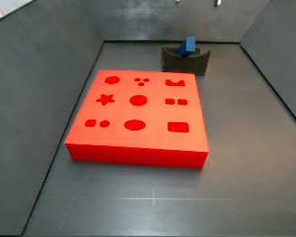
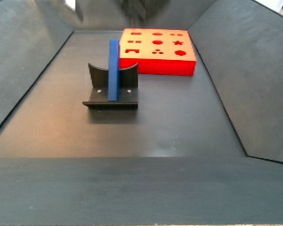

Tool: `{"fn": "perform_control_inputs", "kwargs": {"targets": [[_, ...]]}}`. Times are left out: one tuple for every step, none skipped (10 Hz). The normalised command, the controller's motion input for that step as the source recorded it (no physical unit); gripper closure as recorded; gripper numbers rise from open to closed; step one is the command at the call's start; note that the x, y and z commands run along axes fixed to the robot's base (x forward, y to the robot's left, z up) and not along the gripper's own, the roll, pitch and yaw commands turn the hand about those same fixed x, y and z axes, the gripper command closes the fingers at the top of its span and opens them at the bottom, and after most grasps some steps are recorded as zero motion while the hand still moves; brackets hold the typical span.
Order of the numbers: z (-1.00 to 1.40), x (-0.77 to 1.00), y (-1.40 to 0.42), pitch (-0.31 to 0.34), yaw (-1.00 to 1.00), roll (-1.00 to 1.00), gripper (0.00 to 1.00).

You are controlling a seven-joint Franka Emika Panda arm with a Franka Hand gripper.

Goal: Pick up the rectangle object. Move up. Place the rectangle object on the fixture. Regrasp the rectangle object. Move to above the board. Insert the rectangle object.
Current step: Regrasp the rectangle object.

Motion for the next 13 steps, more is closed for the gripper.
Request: {"fn": "perform_control_inputs", "kwargs": {"targets": [[0.62, -0.06, -1.0, 0.043, -0.02, 1.0, 0.0], [0.52, -0.06, -0.95, 0.041, -0.02, 1.0, 0.0], [0.18, -0.05, -0.63, 0.033, -0.02, 1.0, 0.0], [0.11, -0.04, -0.5, 0.031, -0.02, 1.0, 0.0], [0.05, -0.03, -0.22, 0.025, -0.02, 1.0, 0.0], [0.05, -0.04, -0.09, 0.022, -0.01, 1.0, 0.0], [0.03, -0.03, -0.03, 0.016, -0.01, 1.0, 0.0], [0.01, -0.02, -0.04, 0.011, -0.01, 1.0, 0.0], [0.02, -0.01, -0.03, 0.009, -0.01, 1.0, 0.0], [0.01, -0.01, -0.02, 0.007, -0.01, 1.0, 0.0], [0.01, -0.01, -0.02, 0.009, -0.01, 1.0, 0.0], [0.01, -0.01, -0.02, 0.016, -0.01, 1.0, 0.0], [0.01, 0.0, -0.02, 0.022, 0.0, 1.0, 0.0]]}}
